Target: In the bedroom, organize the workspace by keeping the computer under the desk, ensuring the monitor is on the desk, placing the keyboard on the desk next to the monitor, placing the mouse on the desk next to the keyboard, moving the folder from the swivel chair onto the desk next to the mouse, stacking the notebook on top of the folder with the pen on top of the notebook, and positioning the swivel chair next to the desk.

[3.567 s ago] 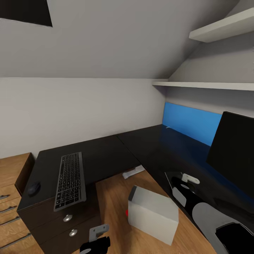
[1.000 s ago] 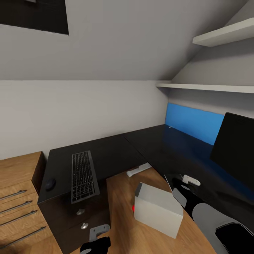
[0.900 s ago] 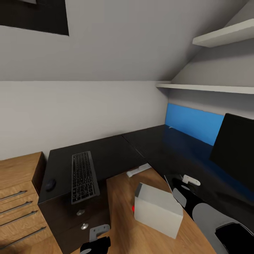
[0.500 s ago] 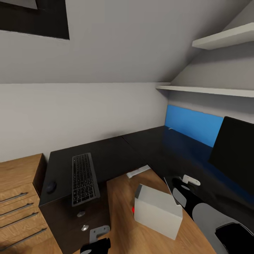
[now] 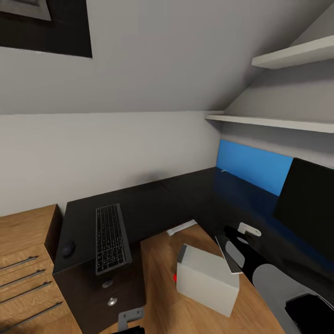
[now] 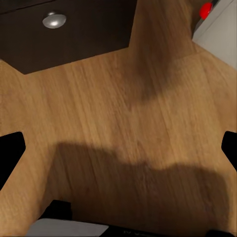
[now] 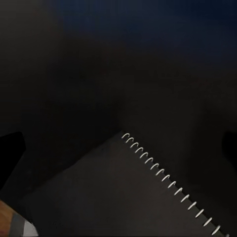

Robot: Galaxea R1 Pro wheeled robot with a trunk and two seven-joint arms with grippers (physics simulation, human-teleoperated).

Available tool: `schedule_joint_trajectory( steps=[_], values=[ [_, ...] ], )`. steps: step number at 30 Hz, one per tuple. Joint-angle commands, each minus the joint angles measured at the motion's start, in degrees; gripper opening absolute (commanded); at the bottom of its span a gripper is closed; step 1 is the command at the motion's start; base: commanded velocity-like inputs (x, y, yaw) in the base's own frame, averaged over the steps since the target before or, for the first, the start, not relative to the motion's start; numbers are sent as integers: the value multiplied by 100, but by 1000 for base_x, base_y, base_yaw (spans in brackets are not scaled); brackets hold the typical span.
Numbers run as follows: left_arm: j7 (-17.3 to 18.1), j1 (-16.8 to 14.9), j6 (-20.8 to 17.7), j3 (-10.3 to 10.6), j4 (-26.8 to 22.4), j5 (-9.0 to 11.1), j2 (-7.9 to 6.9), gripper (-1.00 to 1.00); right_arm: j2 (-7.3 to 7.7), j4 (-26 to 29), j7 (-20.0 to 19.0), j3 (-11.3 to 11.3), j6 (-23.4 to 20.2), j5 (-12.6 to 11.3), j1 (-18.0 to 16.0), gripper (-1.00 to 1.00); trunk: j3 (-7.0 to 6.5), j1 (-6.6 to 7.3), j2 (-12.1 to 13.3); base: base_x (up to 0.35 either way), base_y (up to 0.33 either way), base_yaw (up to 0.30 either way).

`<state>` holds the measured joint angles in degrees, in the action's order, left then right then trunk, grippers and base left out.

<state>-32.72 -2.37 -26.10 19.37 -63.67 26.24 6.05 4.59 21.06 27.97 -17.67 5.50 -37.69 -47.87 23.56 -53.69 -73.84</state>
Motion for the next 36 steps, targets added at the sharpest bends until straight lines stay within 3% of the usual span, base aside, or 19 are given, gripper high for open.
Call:
schedule_joint_trajectory(
  steps=[1, 7, 11, 19, 22, 26, 27, 28, 32, 36],
  values=[
    [-51, -3, -10, 12, 7, 48, -1, 100, 5, 18, 25, -43, 32, -63, -4, 100, -12, 23, 38, 0, 0, 0],
    [-50, -2, 0, 14, 64, 35, -2, 100, 6, 368, 52, -50, -46, -63, 19, 100, -120, 154, 278, 0, 0, 0],
    [-50, -2, 7, 14, 116, 24, -1, 100, 11, 956, 167, -47, -459, -58, 209, 100, -191, 242, 439, 0, 0, 0],
    [-50, -2, 16, 14, 149, 8, -5, 100, 116, 3085, 1077, -47, -1487, -51, 1100, 100, -245, 308, 559, 0, 0, 0],
    [-50, -4, 17, 5, 155, 17, -20, 100, 149, 4252, 1556, -61, -1851, -55, 1652, 100, -245, 308, 559, 0, 0, 0],
    [-50, -5, 17, -15, 161, 25, -36, 100, 158, 5005, 1747, -68, -2033, -60, 2002, 100, -245, 308, 559, 0, 0, 0],
    [-50, -5, 19, -15, 175, 27, -69, 100, 161, 5291, 1794, -72, -2081, -59, 2154, 100, -245, 308, 559, 0, 0, 0],
    [-50, -7, 28, 2, 420, 21, -191, 100, 163, 5754, 1851, -96, -2144, -56, 2410, 100, -245, 308, 559, 0, 0, 0],
    [-42, -5, 252, 2, 983, 10, -255, 100, 164, 5937, 1861, -283, -2166, -53, 2520, 100, -245, 308, 559, 0, 0, 0],
    [-25, -3, 935, 5, 1559, 8, -273, 100, 165, 5991, 1861, -533, -2160, -49, 2550, 100, -245, 308, 559, 0, 0, 0]
  ],
)
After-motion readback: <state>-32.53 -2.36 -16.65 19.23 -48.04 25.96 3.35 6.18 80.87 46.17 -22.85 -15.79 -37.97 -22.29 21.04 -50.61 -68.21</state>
